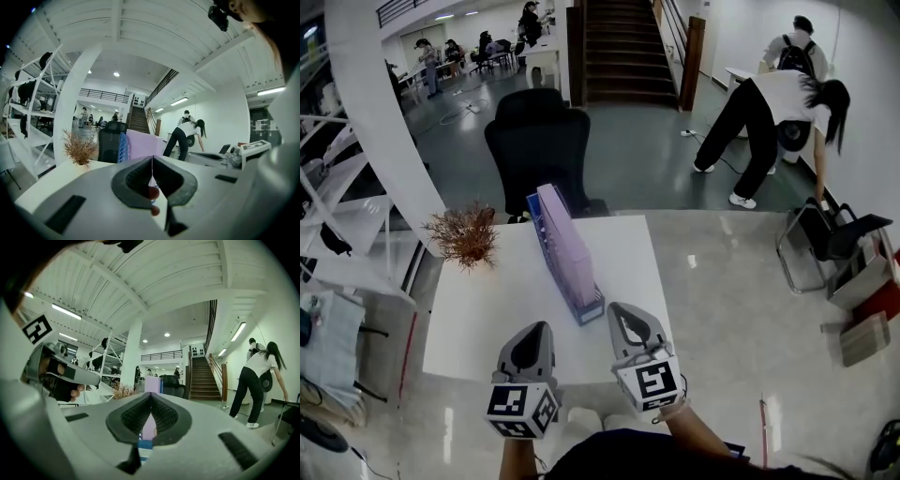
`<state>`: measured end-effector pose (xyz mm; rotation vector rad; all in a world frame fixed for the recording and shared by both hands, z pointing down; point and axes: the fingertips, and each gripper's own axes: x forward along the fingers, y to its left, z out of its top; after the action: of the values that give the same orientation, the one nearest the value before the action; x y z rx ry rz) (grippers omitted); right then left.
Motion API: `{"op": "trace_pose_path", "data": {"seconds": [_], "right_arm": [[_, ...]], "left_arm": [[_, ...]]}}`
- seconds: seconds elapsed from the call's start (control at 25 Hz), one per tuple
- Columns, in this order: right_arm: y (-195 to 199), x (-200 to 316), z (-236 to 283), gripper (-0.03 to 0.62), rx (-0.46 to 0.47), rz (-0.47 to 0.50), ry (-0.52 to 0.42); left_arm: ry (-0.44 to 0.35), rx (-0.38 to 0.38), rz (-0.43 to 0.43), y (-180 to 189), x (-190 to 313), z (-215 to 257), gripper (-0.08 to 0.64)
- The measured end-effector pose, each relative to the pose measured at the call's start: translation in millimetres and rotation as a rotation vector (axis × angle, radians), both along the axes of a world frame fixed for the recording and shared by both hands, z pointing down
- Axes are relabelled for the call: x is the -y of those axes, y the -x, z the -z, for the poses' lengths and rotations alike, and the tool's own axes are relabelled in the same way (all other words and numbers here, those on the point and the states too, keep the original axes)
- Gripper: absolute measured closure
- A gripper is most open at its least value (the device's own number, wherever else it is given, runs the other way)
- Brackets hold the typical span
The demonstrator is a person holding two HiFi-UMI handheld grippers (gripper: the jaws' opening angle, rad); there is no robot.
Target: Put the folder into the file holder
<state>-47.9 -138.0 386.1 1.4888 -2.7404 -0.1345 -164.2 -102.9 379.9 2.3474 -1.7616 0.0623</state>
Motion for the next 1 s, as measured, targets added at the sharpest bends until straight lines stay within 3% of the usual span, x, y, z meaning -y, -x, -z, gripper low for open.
{"op": "trace_pose_path", "data": {"seconds": [1.0], "right_arm": [[-51,-15,20,0.591,0.068,0.122,0.014]], "left_arm": [[-0.005,0.065,0.138,-48,-29,25,0.554]]}}
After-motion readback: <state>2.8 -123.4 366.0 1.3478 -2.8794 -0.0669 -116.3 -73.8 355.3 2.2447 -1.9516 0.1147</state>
